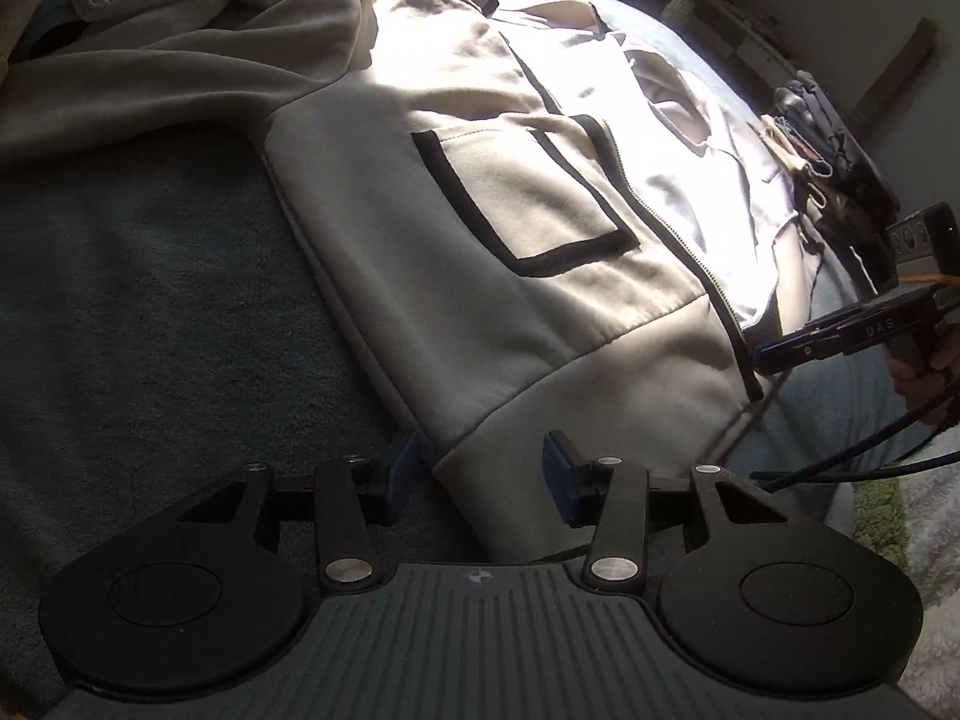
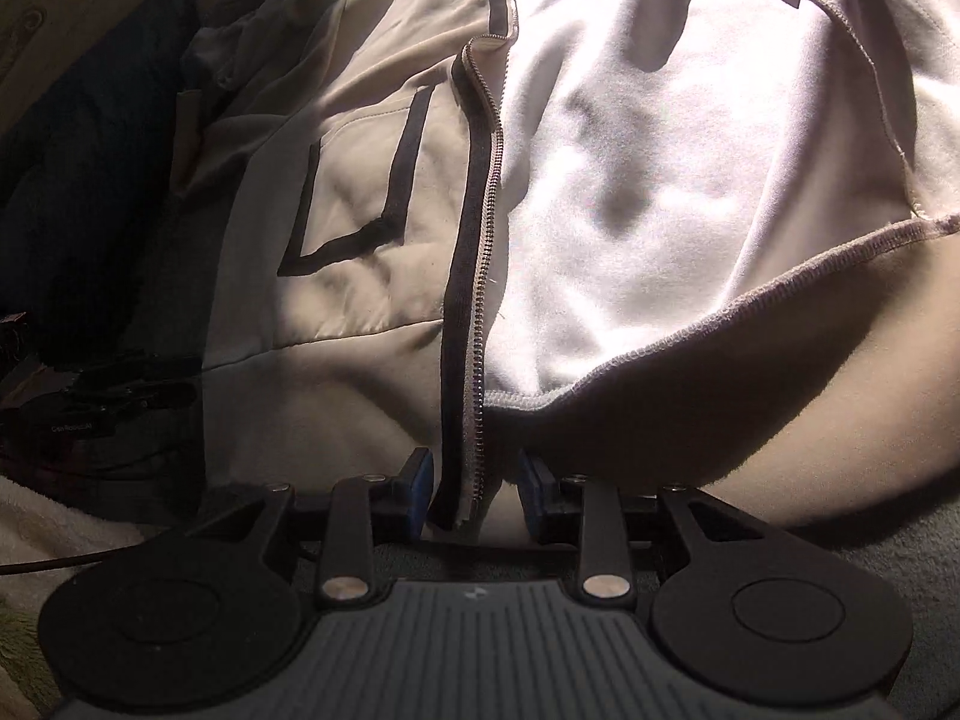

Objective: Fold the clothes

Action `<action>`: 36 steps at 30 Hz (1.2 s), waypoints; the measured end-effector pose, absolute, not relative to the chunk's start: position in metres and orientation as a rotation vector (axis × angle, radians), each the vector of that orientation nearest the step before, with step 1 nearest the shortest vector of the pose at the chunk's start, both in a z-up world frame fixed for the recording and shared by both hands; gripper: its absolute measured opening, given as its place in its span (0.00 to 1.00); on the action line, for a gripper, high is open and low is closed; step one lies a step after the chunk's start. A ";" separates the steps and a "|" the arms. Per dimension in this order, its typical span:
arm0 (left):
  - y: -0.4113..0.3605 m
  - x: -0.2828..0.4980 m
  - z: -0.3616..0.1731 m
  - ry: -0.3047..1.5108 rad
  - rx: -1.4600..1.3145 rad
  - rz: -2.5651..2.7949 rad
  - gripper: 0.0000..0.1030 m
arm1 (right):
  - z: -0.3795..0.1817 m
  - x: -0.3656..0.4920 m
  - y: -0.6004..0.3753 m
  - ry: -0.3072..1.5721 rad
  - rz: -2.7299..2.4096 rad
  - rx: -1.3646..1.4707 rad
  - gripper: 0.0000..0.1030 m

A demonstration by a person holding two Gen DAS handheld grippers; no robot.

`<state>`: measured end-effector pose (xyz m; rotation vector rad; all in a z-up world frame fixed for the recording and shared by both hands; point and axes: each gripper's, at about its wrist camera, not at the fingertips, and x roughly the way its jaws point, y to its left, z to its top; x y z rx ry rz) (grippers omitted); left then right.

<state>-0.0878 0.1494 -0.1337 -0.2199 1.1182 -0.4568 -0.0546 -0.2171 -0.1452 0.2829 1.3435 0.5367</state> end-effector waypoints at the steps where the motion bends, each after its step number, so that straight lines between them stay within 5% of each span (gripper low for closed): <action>1: 0.155 -0.090 -0.138 1.148 -0.260 -0.437 0.43 | -0.148 -0.057 -0.217 1.352 0.536 0.292 0.32; 7: 0.156 -0.094 -0.166 1.283 -0.431 -0.407 0.42 | -0.157 -0.052 -0.217 1.335 0.530 0.398 0.30; 10: 0.151 -0.095 -0.175 1.334 -0.469 -0.409 0.31 | -0.156 -0.056 -0.206 1.327 0.539 0.330 0.16; 18: 0.143 -0.098 -0.174 1.356 -0.468 -0.440 0.03 | -0.139 -0.063 -0.189 1.291 0.549 0.194 0.08; 31: 0.138 -0.096 -0.180 1.353 -0.397 -0.495 0.03 | -0.146 -0.060 -0.172 1.281 0.521 0.021 0.10; 34: 0.141 -0.098 -0.177 1.340 -0.402 -0.495 0.07 | -0.138 -0.058 -0.173 1.288 0.521 -0.013 0.25; 36: 0.146 -0.099 -0.173 1.331 -0.396 -0.497 0.19 | -0.125 -0.056 -0.177 1.263 0.512 -0.055 0.36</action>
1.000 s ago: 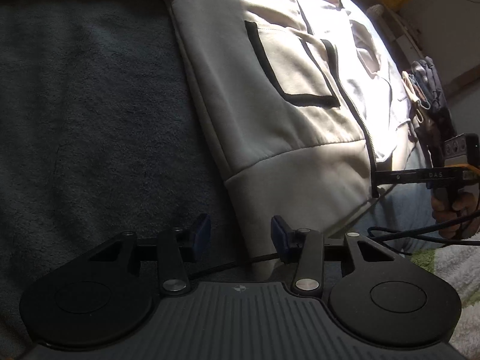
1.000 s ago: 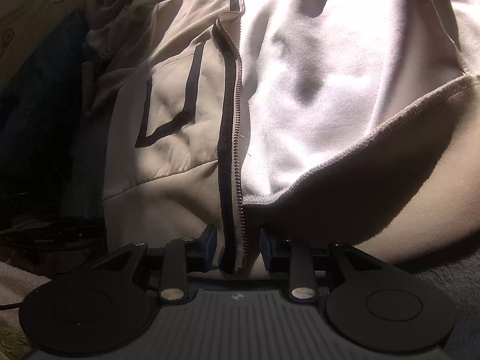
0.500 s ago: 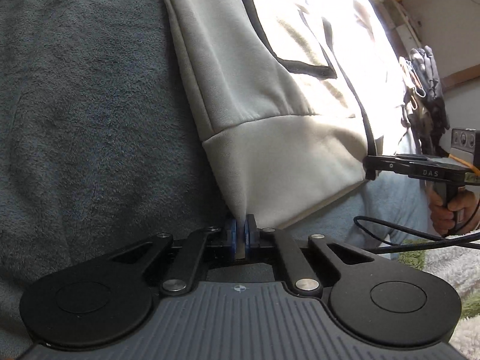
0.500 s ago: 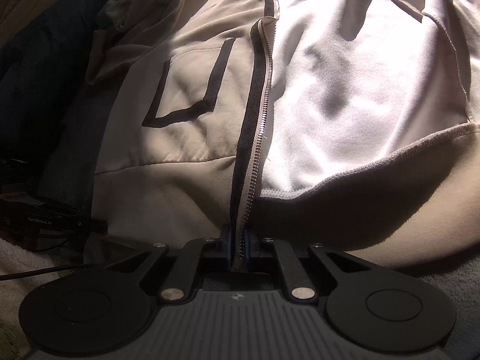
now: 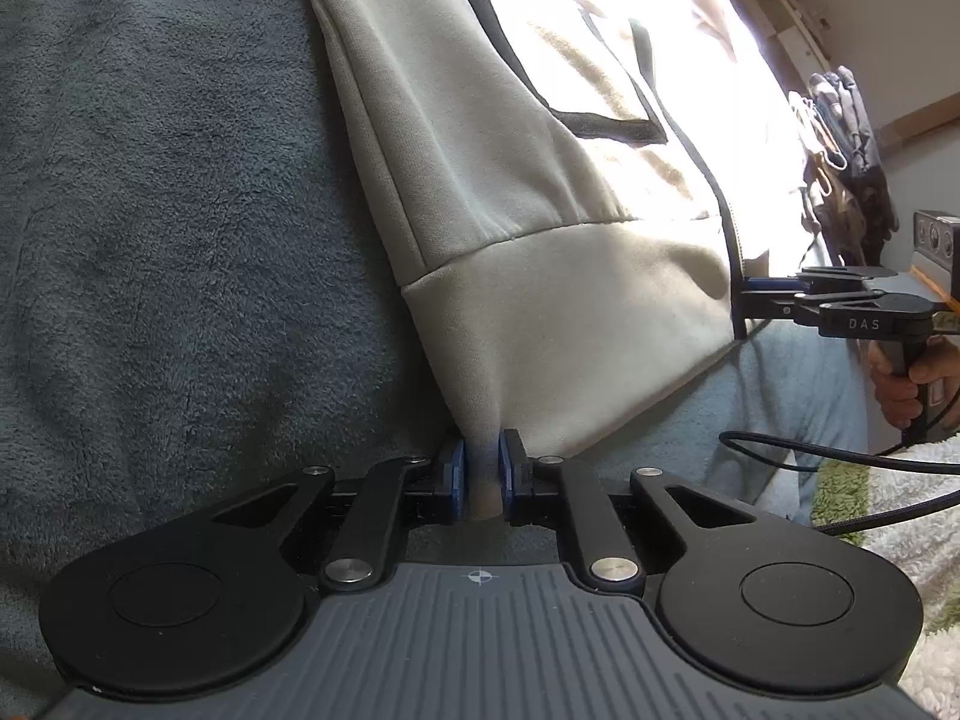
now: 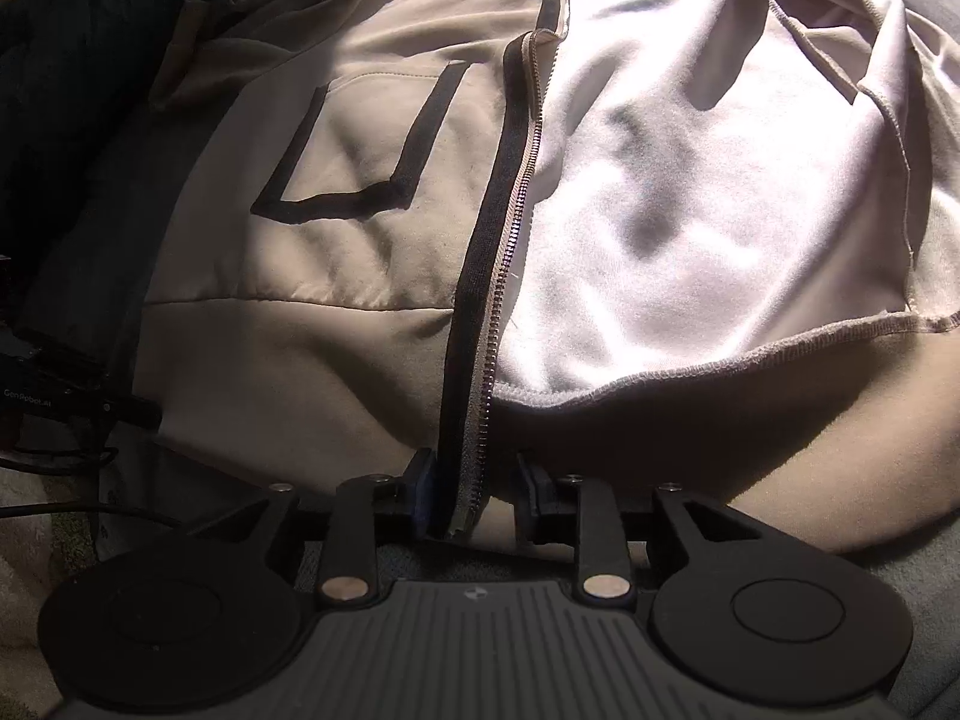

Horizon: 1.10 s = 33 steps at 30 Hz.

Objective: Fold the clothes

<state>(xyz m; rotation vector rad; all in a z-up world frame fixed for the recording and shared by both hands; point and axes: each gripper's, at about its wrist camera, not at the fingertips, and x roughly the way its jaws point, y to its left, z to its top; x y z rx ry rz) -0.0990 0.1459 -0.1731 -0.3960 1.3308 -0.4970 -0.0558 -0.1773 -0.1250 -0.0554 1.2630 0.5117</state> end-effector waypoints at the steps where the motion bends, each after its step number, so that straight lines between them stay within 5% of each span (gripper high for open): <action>1: 0.149 -0.100 -0.169 1.321 -0.377 -0.496 0.24 | -0.117 -0.054 -0.180 1.239 0.505 -0.073 0.36; 2: 0.153 -0.101 -0.164 1.307 -0.347 -0.489 0.32 | -0.108 -0.051 -0.183 1.212 0.494 -0.083 0.36; 7: 0.194 -0.098 -0.139 1.225 -0.302 -0.424 0.36 | -0.080 -0.032 -0.188 1.088 0.548 0.054 0.37; 14: 0.224 -0.053 -0.118 1.042 -0.208 -0.164 0.48 | -0.126 -0.014 -0.124 1.125 0.687 0.027 0.36; 26: 0.266 0.025 -0.109 0.706 -0.051 0.286 0.53 | -0.149 -0.015 -0.097 1.178 0.645 -0.108 0.36; 33: 0.272 0.076 -0.102 0.568 0.115 0.521 0.81 | -0.150 -0.012 -0.094 1.201 0.622 -0.097 0.37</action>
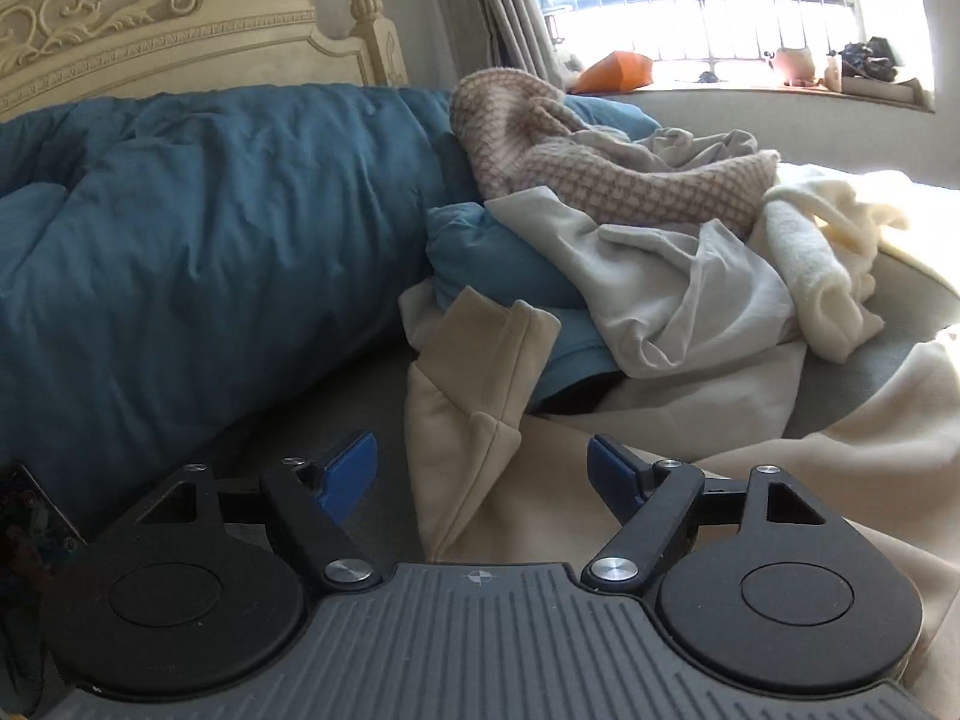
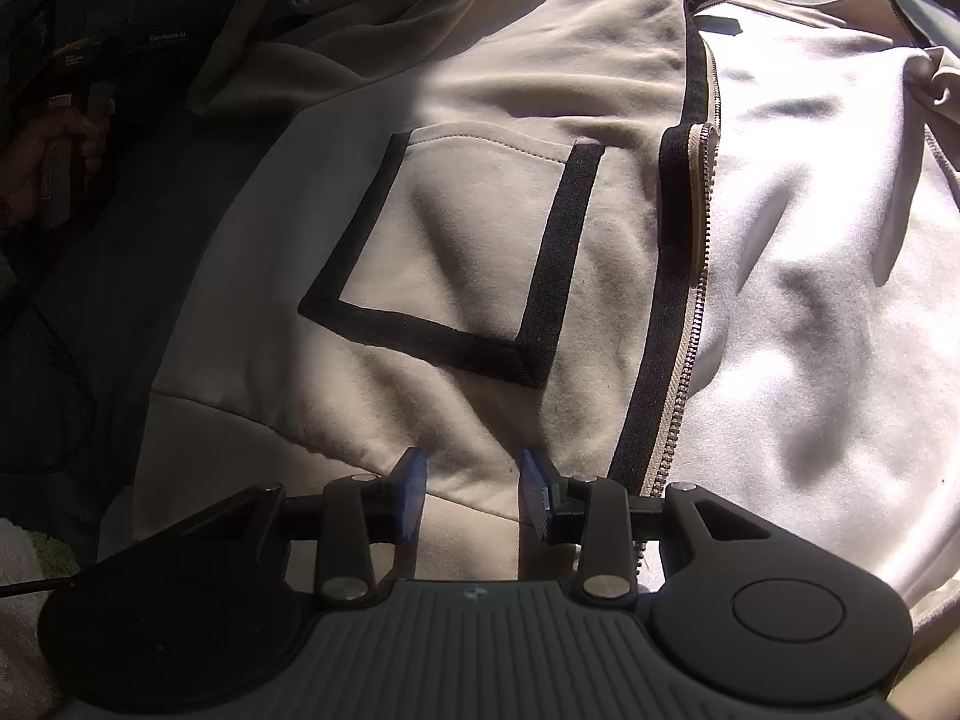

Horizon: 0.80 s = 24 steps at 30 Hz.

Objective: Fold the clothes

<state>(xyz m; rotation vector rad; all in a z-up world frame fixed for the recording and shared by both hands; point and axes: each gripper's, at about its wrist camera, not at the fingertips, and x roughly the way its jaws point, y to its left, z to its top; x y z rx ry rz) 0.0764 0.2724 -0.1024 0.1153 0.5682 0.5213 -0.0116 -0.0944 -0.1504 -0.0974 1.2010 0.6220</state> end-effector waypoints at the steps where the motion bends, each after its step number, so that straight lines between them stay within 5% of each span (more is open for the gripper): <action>1: 0.272 0.082 -0.102 0.548 0.138 0.543 0.83 | -0.151 -0.011 -0.094 1.204 0.619 -0.095 0.37; 4: 0.274 0.100 -0.104 0.515 0.201 0.598 0.92 | -0.151 -0.010 -0.095 1.210 0.614 -0.083 0.39; 13: 0.289 0.141 -0.116 0.560 0.163 0.601 0.84 | -0.152 -0.007 -0.096 1.226 0.614 -0.053 0.42; 20: 0.312 0.139 -0.112 0.537 0.002 0.574 0.14 | -0.153 -0.006 -0.097 1.231 0.618 -0.033 0.45; 24: 0.326 0.121 -0.095 0.457 -0.077 0.604 0.08 | -0.153 -0.005 -0.097 1.234 0.620 -0.021 0.47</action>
